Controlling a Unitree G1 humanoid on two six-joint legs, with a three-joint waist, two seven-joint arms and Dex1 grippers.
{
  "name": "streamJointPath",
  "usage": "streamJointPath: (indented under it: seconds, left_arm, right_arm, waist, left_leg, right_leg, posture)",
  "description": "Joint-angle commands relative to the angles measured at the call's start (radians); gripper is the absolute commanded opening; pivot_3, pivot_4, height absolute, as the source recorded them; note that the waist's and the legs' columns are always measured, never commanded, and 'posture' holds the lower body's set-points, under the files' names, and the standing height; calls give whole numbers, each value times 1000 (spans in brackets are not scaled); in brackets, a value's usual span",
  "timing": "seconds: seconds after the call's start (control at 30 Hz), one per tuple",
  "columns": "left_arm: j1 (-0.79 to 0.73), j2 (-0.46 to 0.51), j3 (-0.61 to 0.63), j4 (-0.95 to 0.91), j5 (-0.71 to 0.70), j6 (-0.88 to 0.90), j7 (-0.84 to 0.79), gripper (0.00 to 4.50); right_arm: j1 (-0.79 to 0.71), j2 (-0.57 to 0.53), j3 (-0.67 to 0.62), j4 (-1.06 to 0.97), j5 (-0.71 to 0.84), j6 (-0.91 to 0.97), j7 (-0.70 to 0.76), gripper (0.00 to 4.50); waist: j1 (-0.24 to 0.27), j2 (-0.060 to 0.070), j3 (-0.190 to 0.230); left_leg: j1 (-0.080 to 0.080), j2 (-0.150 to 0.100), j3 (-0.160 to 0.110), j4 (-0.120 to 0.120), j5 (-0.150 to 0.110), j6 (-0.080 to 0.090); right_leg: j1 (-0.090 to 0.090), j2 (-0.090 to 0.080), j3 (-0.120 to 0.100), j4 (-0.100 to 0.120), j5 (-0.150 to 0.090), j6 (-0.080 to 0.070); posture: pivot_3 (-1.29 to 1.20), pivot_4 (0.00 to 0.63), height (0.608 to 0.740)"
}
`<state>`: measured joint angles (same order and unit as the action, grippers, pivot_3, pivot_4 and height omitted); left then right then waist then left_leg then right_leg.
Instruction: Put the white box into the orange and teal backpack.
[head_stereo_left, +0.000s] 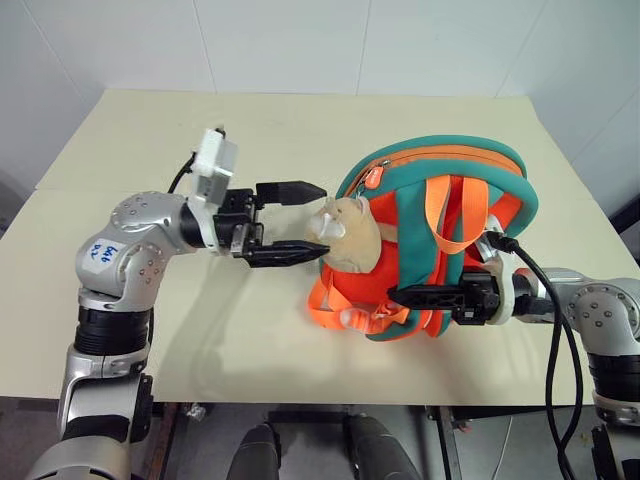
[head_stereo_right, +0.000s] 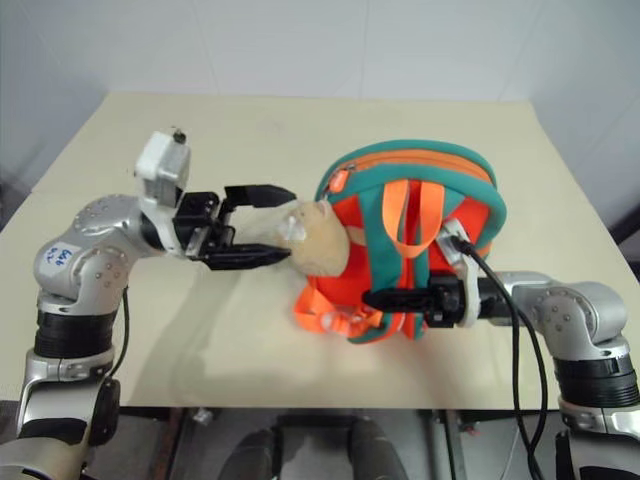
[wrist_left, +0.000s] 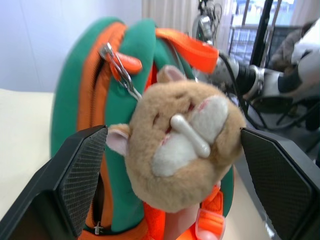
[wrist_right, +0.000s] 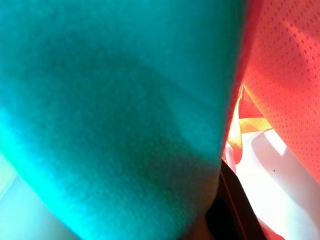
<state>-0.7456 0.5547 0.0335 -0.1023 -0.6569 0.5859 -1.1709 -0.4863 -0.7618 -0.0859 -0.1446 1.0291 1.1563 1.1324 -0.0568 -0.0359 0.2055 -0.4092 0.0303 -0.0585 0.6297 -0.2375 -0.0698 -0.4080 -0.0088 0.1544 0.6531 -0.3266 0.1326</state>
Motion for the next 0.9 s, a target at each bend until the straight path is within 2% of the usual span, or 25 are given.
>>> streamJointPath:
  seconds: [0.03, 0.23, 0.33, 0.5, 0.67, 0.77, 0.9]
  left_arm:
    - [-13, -14, -33, -1, 22, -43, -17, 4488]
    - [-31, -60, -83, 18, 47, -90, -31, 4488]
    - [-39, -85, -81, 27, 41, -113, -34, 3904]
    - [-51, -84, -54, 31, 19, -102, -34, 2404]
    - [-61, 28, -25, 70, 12, -71, -111, 1180]
    - [-90, 80, -14, 120, 14, -53, -148, 832]
    - [-152, 157, -12, 237, 52, -40, -189, 794]
  right_arm:
    - [0, 3, -22, -21, 19, -7, 1, 124]
    - [4, 9, -24, -27, 23, -8, -9, 124]
    - [6, 11, -25, -28, 23, -9, -12, 124]
    - [8, 12, -28, -30, 25, -8, -16, 124]
    - [6, 12, -29, -28, 23, -7, -17, 124]
    - [4, 10, -27, -25, 22, -7, -15, 124]
    - [5, 10, -28, -26, 22, -8, -16, 124]
  waist:
    - [0, 0, 0]
    - [1, 0, 0]
    - [1, 0, 0]
    - [0, 0, 0]
    - [-5, 0, 0]
    - [-3, 0, 0]
    - [-3, 0, 0]
  left_leg:
    - [0, 0, 0, 0, 0, 0]
    - [0, 0, 0, 0, 0, 0]
    - [0, 0, 0, 0, 0, 0]
    - [0, 0, 0, 0, 0, 0]
    - [0, 0, 0, -1, 0, 0]
    - [0, 0, 0, 0, 0, 0]
    - [0, 0, 0, 0, 0, 0]
  right_leg:
    - [0, 0, 0, 0, 0, 0]
    - [0, 0, 0, 0, 0, 0]
    - [0, 0, 0, 0, 0, 0]
    - [0, 0, 0, 0, 0, 0]
    - [0, 1, 0, 0, 0, 0]
    - [0, 1, 0, 0, 0, 0]
    - [0, 0, 0, 0, 0, 0]
  posture:
    - [0, 150, 740]
    - [0, 150, 740]
    - [0, 150, 740]
    - [0, 150, 740]
    - [0, 150, 740]
    - [0, 150, 740]
    - [0, 150, 740]
